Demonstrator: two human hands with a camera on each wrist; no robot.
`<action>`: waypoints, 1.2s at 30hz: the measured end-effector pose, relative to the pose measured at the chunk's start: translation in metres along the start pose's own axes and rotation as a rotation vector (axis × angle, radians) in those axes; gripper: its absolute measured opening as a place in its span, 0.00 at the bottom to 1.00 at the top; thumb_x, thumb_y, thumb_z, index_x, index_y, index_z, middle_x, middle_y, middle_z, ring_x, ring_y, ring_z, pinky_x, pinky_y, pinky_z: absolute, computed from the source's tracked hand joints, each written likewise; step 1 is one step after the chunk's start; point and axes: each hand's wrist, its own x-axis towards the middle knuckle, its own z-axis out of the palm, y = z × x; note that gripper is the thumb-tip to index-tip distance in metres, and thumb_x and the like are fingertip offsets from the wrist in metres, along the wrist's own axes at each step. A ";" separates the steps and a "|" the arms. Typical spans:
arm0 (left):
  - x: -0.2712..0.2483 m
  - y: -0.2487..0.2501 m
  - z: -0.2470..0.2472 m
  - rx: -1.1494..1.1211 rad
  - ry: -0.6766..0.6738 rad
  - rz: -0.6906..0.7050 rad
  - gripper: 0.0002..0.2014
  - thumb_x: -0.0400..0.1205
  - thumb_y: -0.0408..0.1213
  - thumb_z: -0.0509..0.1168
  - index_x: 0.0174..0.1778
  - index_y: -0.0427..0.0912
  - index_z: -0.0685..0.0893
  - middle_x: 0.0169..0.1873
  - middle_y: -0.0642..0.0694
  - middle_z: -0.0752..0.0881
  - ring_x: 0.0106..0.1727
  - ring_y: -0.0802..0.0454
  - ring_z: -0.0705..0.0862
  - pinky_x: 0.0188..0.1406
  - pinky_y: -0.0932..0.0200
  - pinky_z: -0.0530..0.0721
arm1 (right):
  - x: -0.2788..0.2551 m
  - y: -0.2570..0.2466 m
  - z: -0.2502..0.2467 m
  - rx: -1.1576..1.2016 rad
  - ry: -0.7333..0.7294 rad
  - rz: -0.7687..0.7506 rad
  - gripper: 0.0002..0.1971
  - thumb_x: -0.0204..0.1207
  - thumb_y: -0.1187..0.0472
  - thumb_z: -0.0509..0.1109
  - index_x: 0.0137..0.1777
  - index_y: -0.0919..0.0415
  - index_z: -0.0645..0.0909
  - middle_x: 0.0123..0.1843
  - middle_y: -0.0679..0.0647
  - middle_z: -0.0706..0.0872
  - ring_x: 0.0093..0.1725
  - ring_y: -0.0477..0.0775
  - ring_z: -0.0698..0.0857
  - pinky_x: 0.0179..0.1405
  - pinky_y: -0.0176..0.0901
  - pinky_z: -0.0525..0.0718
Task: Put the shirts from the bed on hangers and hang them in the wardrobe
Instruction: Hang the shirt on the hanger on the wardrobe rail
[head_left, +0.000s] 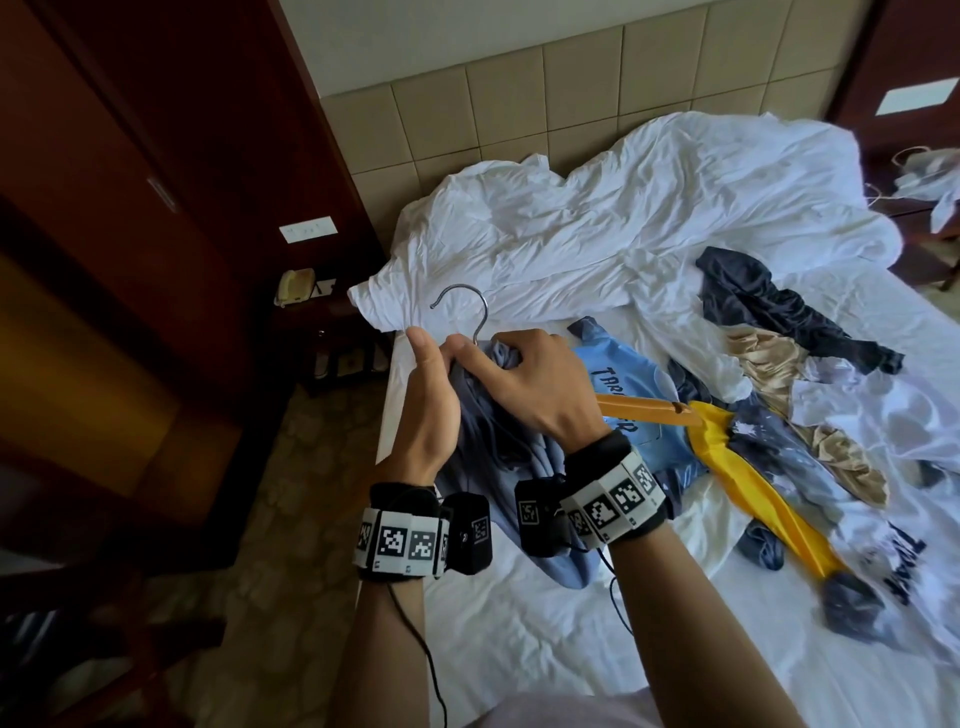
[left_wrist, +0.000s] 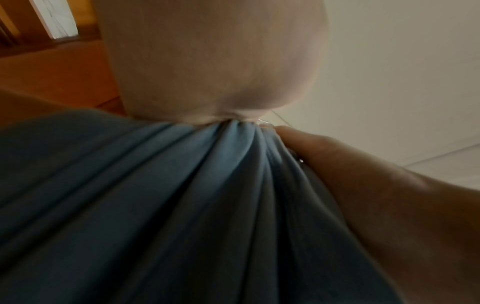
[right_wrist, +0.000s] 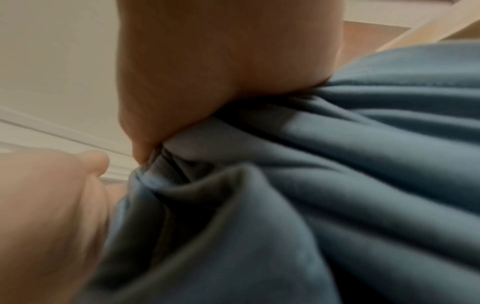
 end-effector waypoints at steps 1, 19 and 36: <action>0.001 -0.002 0.001 -0.006 -0.021 0.000 0.45 0.71 0.82 0.38 0.56 0.55 0.89 0.54 0.47 0.94 0.60 0.52 0.91 0.64 0.53 0.84 | 0.000 0.002 -0.001 0.002 0.007 0.029 0.40 0.77 0.21 0.64 0.29 0.60 0.64 0.20 0.50 0.70 0.23 0.50 0.70 0.28 0.50 0.71; 0.026 -0.055 -0.072 0.940 0.345 -0.235 0.41 0.92 0.61 0.33 0.64 0.37 0.87 0.63 0.34 0.87 0.67 0.35 0.84 0.74 0.39 0.70 | 0.006 0.017 -0.032 0.231 0.336 0.250 0.29 0.75 0.39 0.71 0.26 0.55 0.59 0.21 0.48 0.62 0.23 0.46 0.63 0.27 0.48 0.66; 0.022 -0.046 -0.081 0.800 0.629 0.312 0.34 0.93 0.54 0.52 0.21 0.43 0.71 0.16 0.45 0.72 0.17 0.45 0.71 0.18 0.46 0.73 | 0.013 0.019 -0.033 0.599 0.351 0.288 0.27 0.78 0.47 0.74 0.29 0.53 0.59 0.26 0.50 0.60 0.30 0.51 0.60 0.33 0.51 0.61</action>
